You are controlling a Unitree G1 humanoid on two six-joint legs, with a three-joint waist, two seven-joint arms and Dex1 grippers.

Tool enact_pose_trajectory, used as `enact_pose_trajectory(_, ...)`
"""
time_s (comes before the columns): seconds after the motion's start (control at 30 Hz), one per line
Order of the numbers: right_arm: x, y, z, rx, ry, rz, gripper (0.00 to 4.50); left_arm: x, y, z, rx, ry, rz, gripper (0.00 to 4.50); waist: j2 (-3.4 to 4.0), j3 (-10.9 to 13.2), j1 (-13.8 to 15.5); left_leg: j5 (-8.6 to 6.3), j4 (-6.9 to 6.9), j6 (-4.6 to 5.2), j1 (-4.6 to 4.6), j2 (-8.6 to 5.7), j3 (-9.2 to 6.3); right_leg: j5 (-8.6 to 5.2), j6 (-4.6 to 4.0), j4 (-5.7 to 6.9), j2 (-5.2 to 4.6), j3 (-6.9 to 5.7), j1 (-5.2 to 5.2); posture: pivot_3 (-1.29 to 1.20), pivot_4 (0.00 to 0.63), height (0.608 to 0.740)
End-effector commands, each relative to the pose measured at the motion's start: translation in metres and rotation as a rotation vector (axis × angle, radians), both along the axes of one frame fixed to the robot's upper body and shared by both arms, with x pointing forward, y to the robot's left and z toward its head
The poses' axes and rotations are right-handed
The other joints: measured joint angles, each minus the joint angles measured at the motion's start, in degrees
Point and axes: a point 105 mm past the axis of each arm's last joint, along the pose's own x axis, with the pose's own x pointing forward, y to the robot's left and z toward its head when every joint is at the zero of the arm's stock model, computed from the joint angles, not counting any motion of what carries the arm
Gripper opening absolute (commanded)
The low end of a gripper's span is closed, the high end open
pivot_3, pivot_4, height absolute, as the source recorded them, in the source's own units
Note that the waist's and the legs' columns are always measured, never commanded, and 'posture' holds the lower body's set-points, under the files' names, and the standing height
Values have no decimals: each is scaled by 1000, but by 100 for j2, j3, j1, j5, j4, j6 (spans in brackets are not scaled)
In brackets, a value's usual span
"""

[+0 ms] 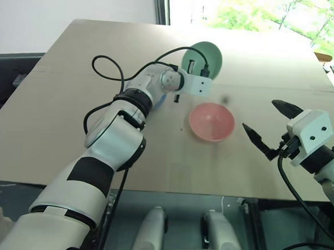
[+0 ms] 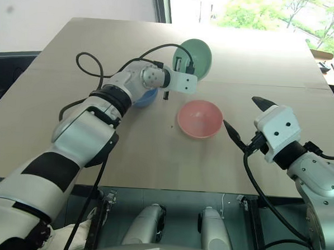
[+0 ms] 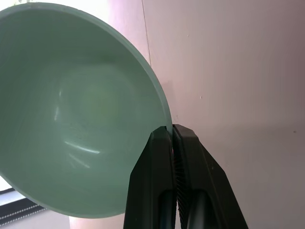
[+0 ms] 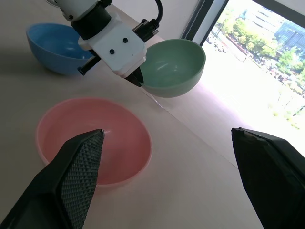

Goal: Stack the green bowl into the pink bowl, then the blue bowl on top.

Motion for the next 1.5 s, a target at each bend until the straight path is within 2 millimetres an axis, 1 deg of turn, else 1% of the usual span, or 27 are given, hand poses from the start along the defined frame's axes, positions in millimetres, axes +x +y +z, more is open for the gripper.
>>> enact_pose_trajectory(0.03,-5,-8,10,-15,-46,-41,4500,-26,-20,45,-147,-40,-255,67,0,0,2,0,0,0,-2,1,0,0,0,0,0,0,-2,0,150,740)
enact_pose_trajectory(0.07,-5,-11,10,-17,-44,-51,4500,-37,-21,46,-165,-20,-337,67,1,0,4,0,0,0,-2,1,0,0,0,0,0,-1,-2,0,150,740)
enact_pose_trajectory(0.13,-6,-19,10,-27,-36,-86,4500,-56,-16,44,-176,-1,-477,67,4,-2,7,1,-1,-1,-2,1,1,0,-1,0,-2,-1,-2,0,150,740)
enact_pose_trajectory(0.23,-6,-30,9,-45,-27,-132,4500,-82,5,29,-117,103,-609,67,5,-3,-8,1,1,-1,3,1,5,1,-1,1,-5,3,1,0,150,740)
enact_pose_trajectory(0.3,-5,-34,9,-51,-23,-145,4500,-92,12,25,-96,154,-647,67,5,-2,-26,1,-1,-1,19,3,17,0,-2,16,-2,18,5,0,150,740)
enact_pose_trajectory(0.4,-3,-35,9,-48,-21,-147,4500,-99,17,22,-90,225,-656,67,5,-2,-4,1,9,0,22,4,14,0,-2,30,1,15,5,0,150,740)
enact_pose_trajectory(0.47,0,-33,8,-46,-18,-144,4500,-105,14,17,-104,255,-680,636,5,-3,16,1,16,0,21,2,11,0,-2,31,0,13,11,0,150,740)
enact_pose_trajectory(0.53,2,-33,7,-49,-16,-140,4500,-111,6,15,-145,274,-701,1110,4,-3,19,0,19,1,29,0,11,0,-1,27,-2,14,26,0,150,740)
enact_pose_trajectory(0.63,2,-32,6,-51,-13,-135,4500,-115,-5,18,-194,259,-715,2136,4,-3,11,0,18,1,37,1,12,0,-1,29,-2,15,29,0,150,740)
enact_pose_trajectory(0.67,2,-32,6,-52,-13,-133,4500,-116,-6,19,-201,256,-710,2677,4,-3,6,0,18,1,37,2,11,0,-2,30,0,15,28,0,150,740)
enact_pose_trajectory(0.7,2,-32,6,-54,-11,-131,4500,-115,-4,21,-214,250,-696,2896,4,-3,-4,0,18,1,37,3,10,0,-2,31,1,14,27,0,150,740)
enact_pose_trajectory(0.8,1,-31,4,-62,-5,-117,4500,-102,5,36,-272,220,-581,2896,5,-4,-35,0,16,1,43,4,16,0,-2,33,4,23,28,0,150,740)
enact_pose_trajectory(0.87,-1,-25,2,-62,-1,-80,4500,-85,20,46,-304,194,-420,2896,5,-4,-40,0,15,1,49,6,19,0,-1,36,6,27,28,0,150,740)
enact_pose_trajectory(0.9,-2,-20,1,-62,1,-54,4500,-77,31,49,-303,185,-324,2896,5,-4,-42,0,16,1,50,7,19,0,-1,36,9,28,28,0,150,740)
enact_pose_trajectory(0.97,-3,-12,-1,-59,3,-10,4500,-67,51,52,-297,179,-178,2896,6,-4,-42,0,14,1,53,8,20,0,-1,37,11,30,28,0,150,740)
enact_pose_trajectory(1.07,-2,0,-3,-42,11,69,4500,-67,88,47,-270,224,16,2896,6,-4,-42,0,13,1,50,9,20,-1,-1,35,11,28,27,0,150,740)
enact_pose_trajectory(1.17,4,7,-4,-35,13,117,4500,-67,118,37,-218,234,207,2896,6,-4,-33,0,12,1,52,10,26,-1,-1,35,11,33,27,0,150,740)
enact_pose_trajectory(1.23,7,10,-4,-37,14,144,4500,-67,132,34,-185,219,301,2896,5,-3,-5,0,12,1,52,11,26,-1,-1,35,11,31,27,0,150,740)
enact_pose_trajectory(1.3,12,12,-4,-35,14,168,4500,-70,141,28,-142,215,356,2896,4,-3,12,0,13,1,49,11,20,-1,-1,34,11,24,27,0,150,740)
enact_pose_trajectory(1.37,14,15,-4,-37,14,190,4500,-72,144,20,-117,224,391,2896,4,-3,15,0,13,1,48,10,22,-1,-1,33,9,27,27,0,150,740)
enact_pose_trajectory(1.5,19,19,-5,-46,17,223,4500,-76,139,4,-89,232,387,2896,4,-3,3,0,13,1,49,12,22,-1,-1,34,9,26,27,0,150,740)
